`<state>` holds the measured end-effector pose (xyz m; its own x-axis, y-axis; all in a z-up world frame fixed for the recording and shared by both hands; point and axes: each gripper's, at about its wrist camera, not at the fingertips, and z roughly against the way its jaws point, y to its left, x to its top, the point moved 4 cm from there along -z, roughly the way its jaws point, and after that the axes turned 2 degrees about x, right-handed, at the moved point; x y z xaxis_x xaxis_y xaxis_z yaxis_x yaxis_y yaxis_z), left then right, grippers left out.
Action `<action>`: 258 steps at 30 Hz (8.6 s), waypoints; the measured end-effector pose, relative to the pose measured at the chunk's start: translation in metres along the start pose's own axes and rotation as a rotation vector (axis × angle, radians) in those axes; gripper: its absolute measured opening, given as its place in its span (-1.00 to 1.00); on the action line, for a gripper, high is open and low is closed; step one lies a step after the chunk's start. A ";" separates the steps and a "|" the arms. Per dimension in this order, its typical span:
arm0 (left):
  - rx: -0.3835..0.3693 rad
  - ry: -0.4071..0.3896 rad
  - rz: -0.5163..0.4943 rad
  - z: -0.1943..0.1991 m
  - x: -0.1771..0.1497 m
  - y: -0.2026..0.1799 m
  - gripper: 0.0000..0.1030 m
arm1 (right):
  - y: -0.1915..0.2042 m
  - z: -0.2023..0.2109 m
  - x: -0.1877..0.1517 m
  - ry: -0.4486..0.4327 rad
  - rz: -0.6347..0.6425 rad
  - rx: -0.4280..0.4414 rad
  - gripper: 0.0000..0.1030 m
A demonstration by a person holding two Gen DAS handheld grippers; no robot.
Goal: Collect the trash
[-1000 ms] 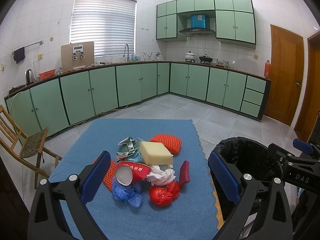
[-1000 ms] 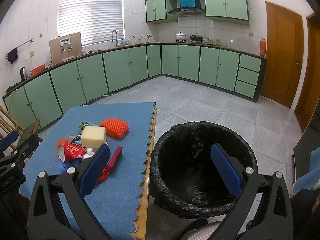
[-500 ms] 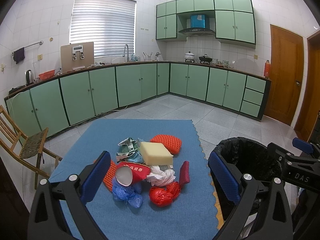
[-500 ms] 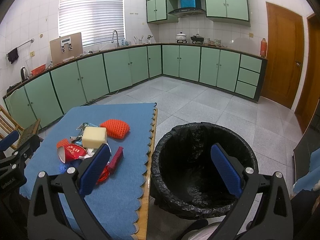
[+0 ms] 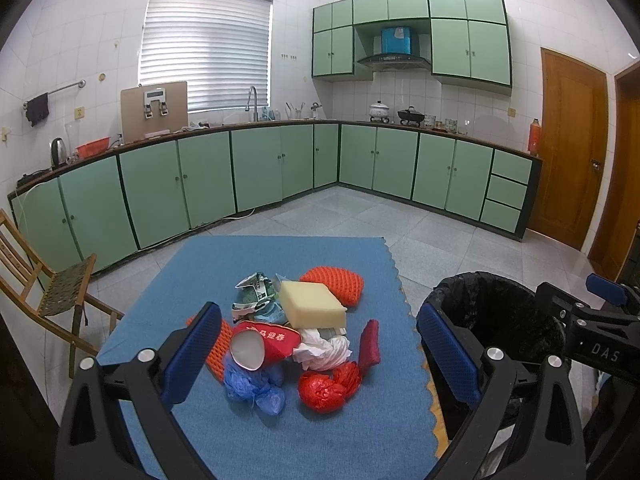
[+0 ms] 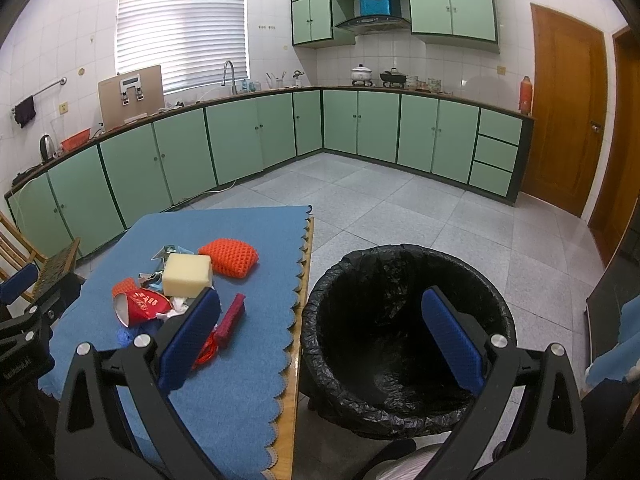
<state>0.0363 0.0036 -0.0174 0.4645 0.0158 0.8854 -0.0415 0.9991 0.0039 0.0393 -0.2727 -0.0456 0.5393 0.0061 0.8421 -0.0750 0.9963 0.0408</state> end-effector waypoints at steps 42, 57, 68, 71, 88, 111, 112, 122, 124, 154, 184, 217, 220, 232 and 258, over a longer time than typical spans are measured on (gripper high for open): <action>0.180 0.109 0.007 -0.094 -0.072 0.100 0.87 | 0.091 -0.150 -0.067 0.194 0.064 0.081 0.54; 0.151 0.165 -0.009 -0.125 -0.082 0.101 0.87 | 0.116 -0.209 -0.086 0.349 0.068 0.176 -0.36; 0.103 0.191 -0.018 -0.150 -0.082 0.084 0.88 | 0.110 -0.202 -0.075 0.330 0.085 0.200 -0.72; 0.097 0.198 -0.025 -0.159 -0.083 0.079 0.88 | 0.105 -0.204 -0.076 0.334 0.086 0.195 -0.73; 0.041 0.234 -0.007 -0.182 -0.091 0.069 0.20 | 0.099 -0.206 -0.079 0.342 0.087 0.194 -0.73; 0.046 0.057 0.022 -0.128 -0.035 0.065 0.03 | 0.091 -0.159 -0.031 0.194 0.067 0.228 -0.76; 0.040 0.050 0.020 -0.126 -0.032 0.063 0.03 | 0.089 -0.154 -0.026 0.181 0.063 0.228 -0.76; -0.086 0.019 -0.017 -0.140 -0.011 -0.001 0.03 | 0.033 -0.128 -0.003 0.107 0.015 0.135 -0.76; -0.120 0.017 -0.023 -0.146 -0.008 -0.018 0.03 | 0.016 -0.127 -0.002 0.106 0.011 0.095 -0.76; -0.468 0.222 -0.142 -0.221 -0.052 -0.214 0.35 | -0.159 -0.143 -0.067 0.209 -0.125 -0.237 -0.16; 0.028 0.052 0.013 -0.141 -0.027 0.058 0.46 | 0.047 -0.144 -0.028 0.094 0.028 0.068 0.73; 0.026 0.265 0.035 -0.158 -0.122 0.091 -0.53 | 0.138 -0.164 -0.096 0.245 0.162 0.223 0.48; 0.025 0.265 0.035 -0.157 -0.122 0.091 -0.56 | 0.141 -0.171 -0.103 0.280 0.165 0.229 0.36; 0.012 0.248 0.034 -0.145 -0.113 0.087 -0.61 | 0.146 -0.165 -0.103 0.327 0.178 0.351 -0.88; -0.037 0.087 0.031 -0.102 -0.039 0.060 -0.62 | 0.108 -0.097 -0.004 0.065 0.144 0.293 -0.89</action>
<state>0.1060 0.0670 -0.0997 0.5385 0.0485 0.8413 -0.0247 0.9988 -0.0417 0.1102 -0.1566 -0.0965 0.5573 0.1602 0.8147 -0.3872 0.9181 0.0844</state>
